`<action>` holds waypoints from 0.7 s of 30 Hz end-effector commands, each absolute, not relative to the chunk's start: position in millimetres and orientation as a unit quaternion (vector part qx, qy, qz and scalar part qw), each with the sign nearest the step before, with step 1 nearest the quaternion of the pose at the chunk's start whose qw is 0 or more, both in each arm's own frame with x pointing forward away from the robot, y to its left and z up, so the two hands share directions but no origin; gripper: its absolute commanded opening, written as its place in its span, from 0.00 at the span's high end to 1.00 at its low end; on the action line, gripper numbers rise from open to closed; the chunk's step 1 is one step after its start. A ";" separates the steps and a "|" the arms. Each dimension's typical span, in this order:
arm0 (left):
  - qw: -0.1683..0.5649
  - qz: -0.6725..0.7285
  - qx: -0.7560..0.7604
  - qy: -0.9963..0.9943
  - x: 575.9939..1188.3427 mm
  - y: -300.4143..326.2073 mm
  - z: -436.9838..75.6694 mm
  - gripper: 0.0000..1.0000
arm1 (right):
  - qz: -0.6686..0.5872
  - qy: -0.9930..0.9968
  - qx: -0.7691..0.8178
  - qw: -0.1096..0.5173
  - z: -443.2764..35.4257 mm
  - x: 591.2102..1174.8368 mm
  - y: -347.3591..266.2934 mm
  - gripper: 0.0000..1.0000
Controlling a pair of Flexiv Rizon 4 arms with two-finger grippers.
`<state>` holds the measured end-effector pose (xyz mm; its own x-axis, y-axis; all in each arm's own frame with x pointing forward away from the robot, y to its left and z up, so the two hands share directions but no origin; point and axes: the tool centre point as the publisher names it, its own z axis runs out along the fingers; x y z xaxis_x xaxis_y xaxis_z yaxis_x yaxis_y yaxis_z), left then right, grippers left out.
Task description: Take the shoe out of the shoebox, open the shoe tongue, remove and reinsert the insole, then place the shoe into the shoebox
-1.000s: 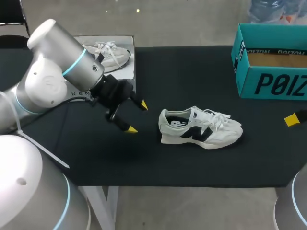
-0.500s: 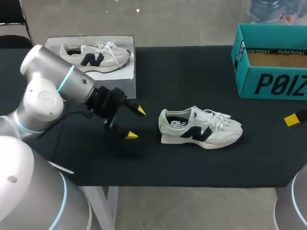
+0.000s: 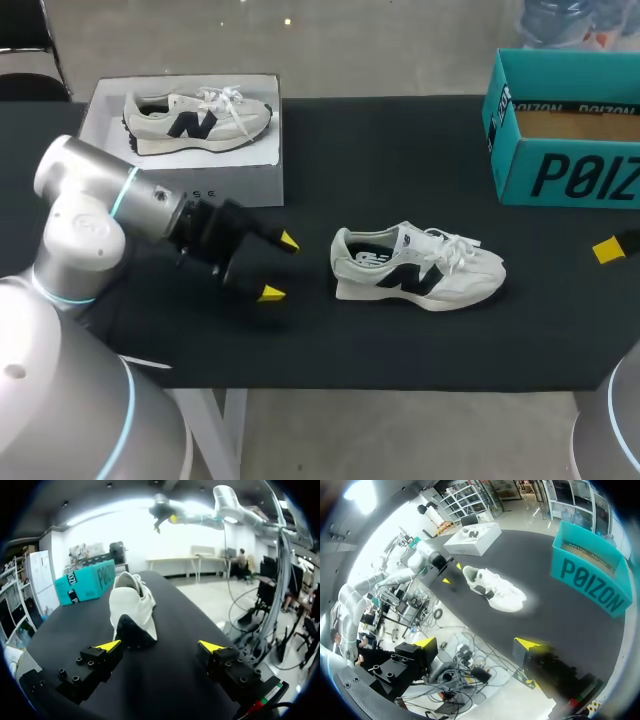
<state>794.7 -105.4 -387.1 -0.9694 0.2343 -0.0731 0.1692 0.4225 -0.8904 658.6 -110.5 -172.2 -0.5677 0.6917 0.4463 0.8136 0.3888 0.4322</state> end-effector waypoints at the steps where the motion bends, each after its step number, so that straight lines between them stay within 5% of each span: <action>1: 0.045 0.545 -0.130 -0.827 803.8 -107.4 -398.0 0.00 | -0.314 -0.828 -0.455 0.097 -172.9 658.2 -110.6 0.00; 21: 0.040 0.554 -0.115 -0.824 826.1 -142.7 -413.0 0.00 | -0.314 -0.828 -0.455 0.097 -172.9 658.2 -110.6 0.00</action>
